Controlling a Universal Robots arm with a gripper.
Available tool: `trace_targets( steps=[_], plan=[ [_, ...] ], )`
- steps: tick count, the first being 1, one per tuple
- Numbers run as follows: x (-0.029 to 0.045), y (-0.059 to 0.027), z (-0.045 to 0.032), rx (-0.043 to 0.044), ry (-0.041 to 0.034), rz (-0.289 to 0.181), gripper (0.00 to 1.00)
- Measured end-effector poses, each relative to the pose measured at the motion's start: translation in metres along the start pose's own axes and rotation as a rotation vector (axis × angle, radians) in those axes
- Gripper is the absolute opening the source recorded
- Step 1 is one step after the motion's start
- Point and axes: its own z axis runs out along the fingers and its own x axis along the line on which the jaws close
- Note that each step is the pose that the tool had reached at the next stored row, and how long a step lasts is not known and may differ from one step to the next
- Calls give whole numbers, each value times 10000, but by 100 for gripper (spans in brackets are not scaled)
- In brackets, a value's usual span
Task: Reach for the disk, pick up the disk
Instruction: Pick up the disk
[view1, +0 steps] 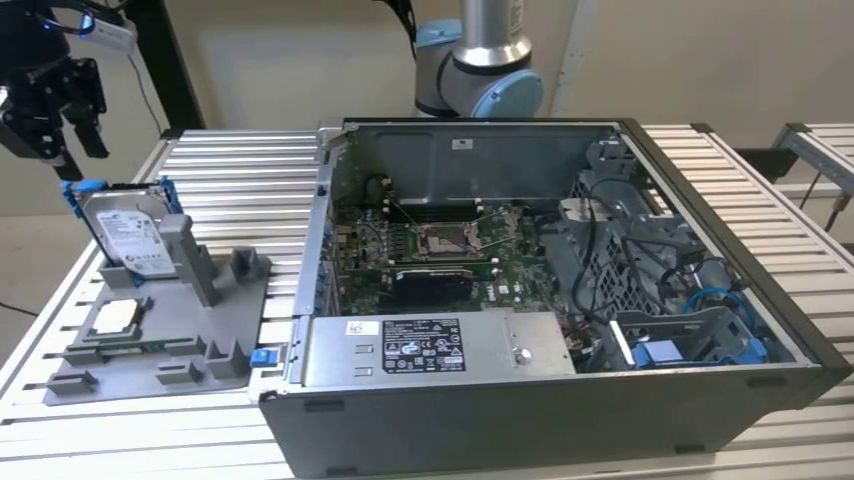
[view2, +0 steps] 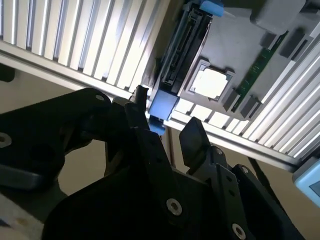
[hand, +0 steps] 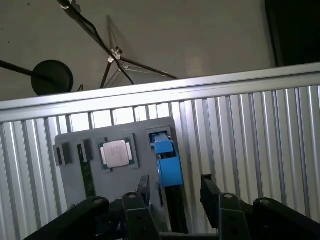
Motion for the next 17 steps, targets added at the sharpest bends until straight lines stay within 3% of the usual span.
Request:
trace_targets(
  steps=[17],
  plan=[
    [77, -6, 212, -15, 29, -748, 100]
  ],
)
